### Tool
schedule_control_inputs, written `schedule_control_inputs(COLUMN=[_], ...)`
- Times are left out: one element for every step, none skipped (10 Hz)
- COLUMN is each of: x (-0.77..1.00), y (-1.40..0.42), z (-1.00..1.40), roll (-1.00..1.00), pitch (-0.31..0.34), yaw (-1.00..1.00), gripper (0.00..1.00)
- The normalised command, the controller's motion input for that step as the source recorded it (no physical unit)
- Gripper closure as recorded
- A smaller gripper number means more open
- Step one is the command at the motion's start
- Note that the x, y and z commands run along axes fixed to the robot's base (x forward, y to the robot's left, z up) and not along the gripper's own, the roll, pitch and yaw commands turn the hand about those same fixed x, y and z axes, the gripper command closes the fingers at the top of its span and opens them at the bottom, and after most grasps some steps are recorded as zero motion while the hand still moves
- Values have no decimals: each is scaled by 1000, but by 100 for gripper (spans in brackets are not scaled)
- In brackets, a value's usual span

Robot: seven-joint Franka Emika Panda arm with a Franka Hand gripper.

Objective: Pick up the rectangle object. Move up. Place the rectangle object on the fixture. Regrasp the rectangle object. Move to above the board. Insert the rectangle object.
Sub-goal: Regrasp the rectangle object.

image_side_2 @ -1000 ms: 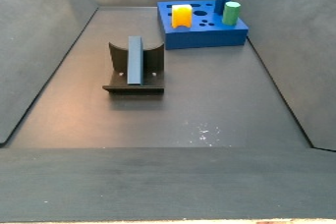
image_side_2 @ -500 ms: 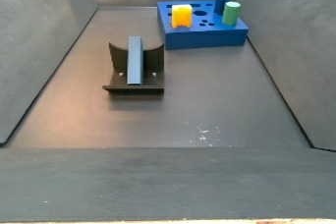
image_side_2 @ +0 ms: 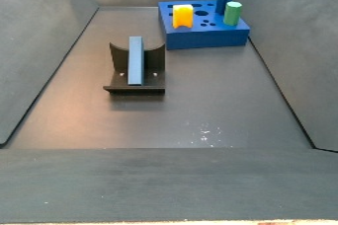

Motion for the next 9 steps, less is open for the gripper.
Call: schedule_control_inputs(x=[59, 66, 68, 75, 79, 87, 88, 91, 88], y=[-34, -36, -38, -39, -38, -45, -43, -47, -44], z=[-12, -14, -12, -7, -10, -18, -18, -17, -18], roll=[1000, 1000, 1000, 1000, 1000, 1000, 1000, 673, 547], pitch=[86, 108, 124, 158, 186, 232, 256, 208, 182], yaw=[49, 59, 67, 89, 111, 161, 194, 168, 177], gripper=[0, 0, 0, 0, 0, 0, 0, 0, 0])
